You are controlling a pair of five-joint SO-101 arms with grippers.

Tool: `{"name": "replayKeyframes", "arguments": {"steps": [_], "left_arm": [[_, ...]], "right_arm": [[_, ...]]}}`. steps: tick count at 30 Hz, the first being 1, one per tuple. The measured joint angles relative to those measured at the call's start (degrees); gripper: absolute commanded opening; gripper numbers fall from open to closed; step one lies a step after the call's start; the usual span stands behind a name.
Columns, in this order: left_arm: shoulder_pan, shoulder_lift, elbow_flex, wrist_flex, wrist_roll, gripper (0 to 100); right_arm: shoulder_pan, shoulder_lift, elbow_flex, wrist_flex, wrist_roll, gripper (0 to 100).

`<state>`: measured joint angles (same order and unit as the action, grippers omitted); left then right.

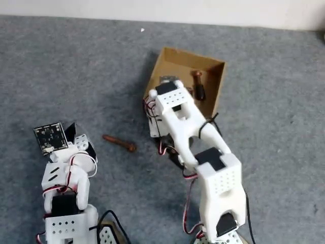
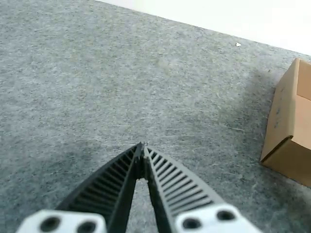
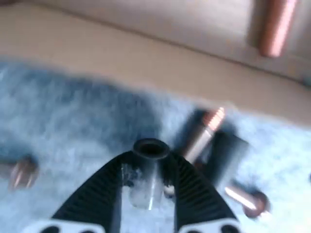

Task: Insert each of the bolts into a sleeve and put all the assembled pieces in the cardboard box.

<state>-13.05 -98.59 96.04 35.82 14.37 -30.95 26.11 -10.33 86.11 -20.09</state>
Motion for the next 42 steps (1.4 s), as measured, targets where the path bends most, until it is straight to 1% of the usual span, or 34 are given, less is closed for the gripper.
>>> {"name": "replayKeyframes", "arguments": {"steps": [3, 5, 9, 12, 18, 22, 26, 29, 31, 36, 42], "left_arm": [[0.0, 0.0, 0.0, 0.0, 0.0, 3], [0.0, 0.0, 0.0, 0.0, 0.0, 3], [0.0, 0.0, 0.0, 0.0, 0.0, 3], [0.0, 0.0, 0.0, 0.0, -0.7, 3], [0.0, 0.0, 0.0, 0.0, -9.0, 3], [0.0, 0.0, 0.0, 1.4, -13.1, 3], [0.0, 0.0, 0.0, 2.8, -17.8, 3], [0.0, 0.0, 0.0, 4.0, -20.5, 3], [0.0, 0.0, -0.1, 6.2, -21.7, 3], [0.0, 0.0, -2.4, 14.7, -25.3, 3], [0.0, 0.1, -8.4, 22.0, -31.7, 3]], "right_arm": [[0.2, -8.5, 0.4, 1.8, 1.3, 0.5], [0.0, -15.1, 3.3, 2.3, 2.1, 0.5], [0.0, -27.7, 12.6, 2.5, 2.9, 0.5], [1.4, -36.4, 21.3, -0.1, 3.1, 0.5], [6.4, -51.6, 42.4, -14.2, 9.1, 0.5], [7.5, -59.3, 55.6, -25.6, 9.8, 0.5], [7.7, -64.2, 64.8, -33.7, 9.8, 0.5], [7.8, -65.8, 68.9, -37.4, 9.8, 0.5], [7.8, -66.0, 70.6, -39.0, 9.8, 0.5], [8.4, -66.3, 71.8, -40.6, 9.8, 0.5], [12.7, -66.6, 71.8, -40.8, 9.8, 0.5]]}}
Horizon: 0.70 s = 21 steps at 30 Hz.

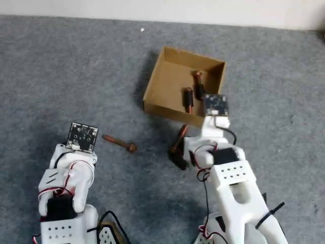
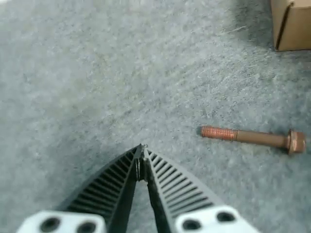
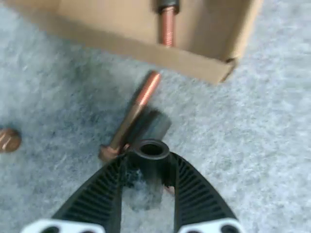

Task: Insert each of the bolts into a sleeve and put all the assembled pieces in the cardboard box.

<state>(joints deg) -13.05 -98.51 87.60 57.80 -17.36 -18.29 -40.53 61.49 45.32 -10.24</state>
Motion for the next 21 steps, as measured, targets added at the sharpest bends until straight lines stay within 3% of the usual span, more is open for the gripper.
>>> {"name": "replayKeyframes", "arguments": {"steps": [8, 21], "left_arm": [[2.8, 1.2, -9.1, 8.4, -9.5, 3], [3.9, 35.7, -26.1, 8.7, -21.6, 4]], "right_arm": [[0.2, -0.1, 0.0, 0.0, 0.0, 0.5], [0.2, -0.1, 0.0, 0.0, 0.0, 0.5]]}}
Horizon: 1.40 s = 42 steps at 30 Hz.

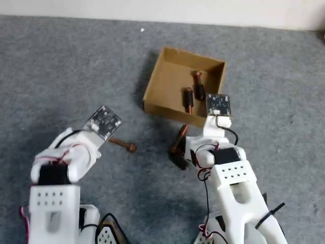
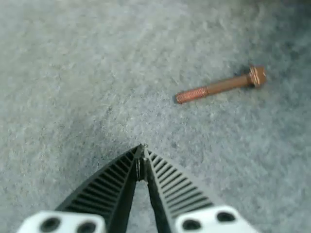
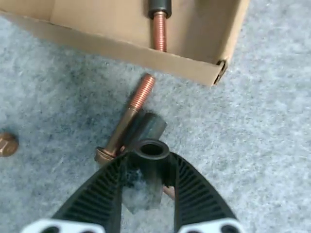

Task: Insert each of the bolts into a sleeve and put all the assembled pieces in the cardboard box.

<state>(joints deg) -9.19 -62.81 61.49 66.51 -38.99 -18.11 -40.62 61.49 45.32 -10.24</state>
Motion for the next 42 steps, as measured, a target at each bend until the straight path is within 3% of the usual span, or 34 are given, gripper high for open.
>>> {"name": "replayKeyframes", "arguments": {"steps": [10, 16, 30, 42], "left_arm": [[0.0, 19.9, -7.6, 0.0, -6.1, 18], [0.0, 27.0, -9.8, -1.4, -7.3, 18], [1.8, 44.8, -19.1, -2.2, -29.6, 19], [11.3, 61.9, -30.9, -2.5, -31.1, 18]], "right_arm": [[0.0, 0.0, 0.0, 0.0, 0.4, 0.5], [0.0, 0.0, 0.0, 0.0, 0.4, 0.5], [0.0, 0.0, 0.0, 0.0, 0.4, 0.5], [1.8, 0.0, 0.0, 0.0, 0.4, 0.5]]}}
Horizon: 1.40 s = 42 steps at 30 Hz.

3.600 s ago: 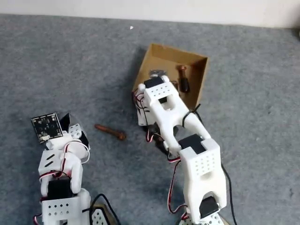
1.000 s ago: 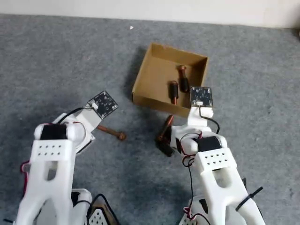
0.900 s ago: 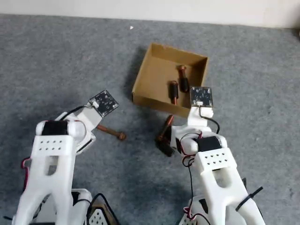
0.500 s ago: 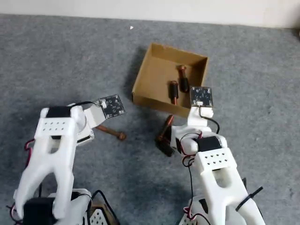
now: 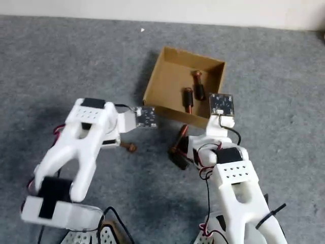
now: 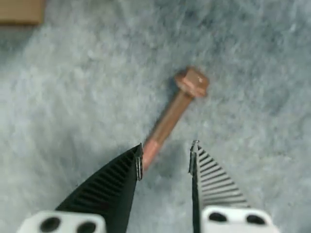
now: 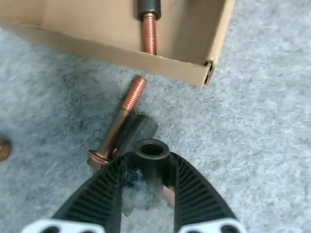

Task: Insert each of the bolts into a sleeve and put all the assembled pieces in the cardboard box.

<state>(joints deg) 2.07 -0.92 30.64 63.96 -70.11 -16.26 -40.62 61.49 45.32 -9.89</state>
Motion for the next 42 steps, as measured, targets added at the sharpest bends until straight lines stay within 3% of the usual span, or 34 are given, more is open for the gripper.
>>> {"name": "replayKeyframes", "arguments": {"steps": [10, 20, 30, 42], "left_arm": [[5.5, 8.5, -3.6, -0.4, 0.0, 18], [7.1, 9.4, -3.1, -0.4, 0.0, 2], [7.5, 8.5, -2.6, -0.4, 0.4, 0], [7.5, -14.9, 4.1, 2.1, 18.8, 0]], "right_arm": [[0.2, 0.0, 0.0, 0.0, 0.0, 0.5], [0.2, 0.0, 0.0, 0.0, 0.0, 0.5], [0.2, 0.0, 0.0, 0.0, 0.0, 0.5], [0.2, 0.0, 0.0, 0.0, 0.0, 0.5]]}}
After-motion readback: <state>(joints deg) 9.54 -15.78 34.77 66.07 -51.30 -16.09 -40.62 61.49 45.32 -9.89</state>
